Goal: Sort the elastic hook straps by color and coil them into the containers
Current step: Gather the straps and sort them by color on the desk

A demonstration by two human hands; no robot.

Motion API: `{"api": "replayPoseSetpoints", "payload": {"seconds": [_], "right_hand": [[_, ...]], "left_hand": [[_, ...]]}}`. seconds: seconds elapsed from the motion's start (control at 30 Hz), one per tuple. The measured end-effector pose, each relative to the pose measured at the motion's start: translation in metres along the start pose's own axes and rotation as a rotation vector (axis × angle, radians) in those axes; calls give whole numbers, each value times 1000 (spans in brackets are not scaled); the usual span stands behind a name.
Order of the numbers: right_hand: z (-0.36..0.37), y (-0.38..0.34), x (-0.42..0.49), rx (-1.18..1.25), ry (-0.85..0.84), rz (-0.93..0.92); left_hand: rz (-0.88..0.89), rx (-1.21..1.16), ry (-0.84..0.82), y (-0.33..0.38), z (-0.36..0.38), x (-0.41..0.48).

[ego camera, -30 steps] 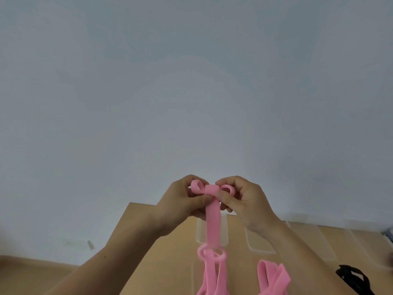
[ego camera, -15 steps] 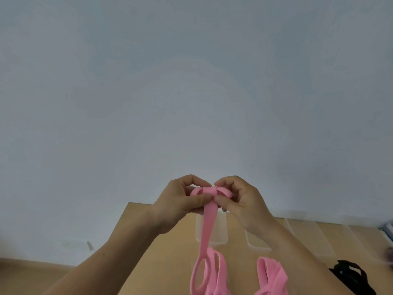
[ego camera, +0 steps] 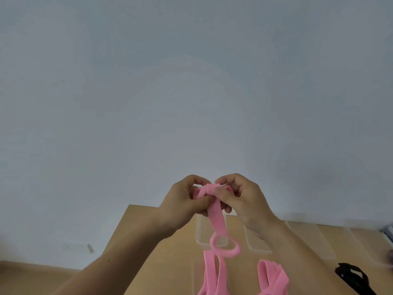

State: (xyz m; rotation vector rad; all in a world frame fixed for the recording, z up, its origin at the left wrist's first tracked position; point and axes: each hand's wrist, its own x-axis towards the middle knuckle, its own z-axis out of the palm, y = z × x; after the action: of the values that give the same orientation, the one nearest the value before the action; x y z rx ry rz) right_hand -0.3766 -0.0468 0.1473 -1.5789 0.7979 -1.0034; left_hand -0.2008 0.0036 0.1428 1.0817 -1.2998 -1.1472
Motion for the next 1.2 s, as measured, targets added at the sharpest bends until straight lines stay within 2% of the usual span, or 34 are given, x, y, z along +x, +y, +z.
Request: {"api": "replayPoseSetpoints", "payload": {"seconds": [0.13,0.27,0.4,0.5,0.63,0.77,0.97,1.1,1.2], "right_hand": [[-1,2,-1,-36,-25,-20],[1,4,-6,-49,-58,-53],[2,6,-9,-32,-90,-68],[-1,4,-12,7,-117,-29],[-4,-1,-13,130,-108,71],[-4,-3,-14,45,-128,169],[-4,-4,-19,-25,-68,67],[0,-6,-18,-5,-61,79],[2,-4,-18,-1,-62,74]], "left_hand": [[-102,48,-17,6,-5,-1],[-174,-43,-104,13,-9,-5],[-168,-118,-31,11,-4,-7],[-125,-169,-39,9,-3,-8],[-45,-66,-38,8,-2,-9],[-21,8,-41,6,-1,-12],[-102,12,-70,7,-1,-14],[-140,122,-82,11,-4,-16],[-172,111,-120,14,-5,-18]]}}
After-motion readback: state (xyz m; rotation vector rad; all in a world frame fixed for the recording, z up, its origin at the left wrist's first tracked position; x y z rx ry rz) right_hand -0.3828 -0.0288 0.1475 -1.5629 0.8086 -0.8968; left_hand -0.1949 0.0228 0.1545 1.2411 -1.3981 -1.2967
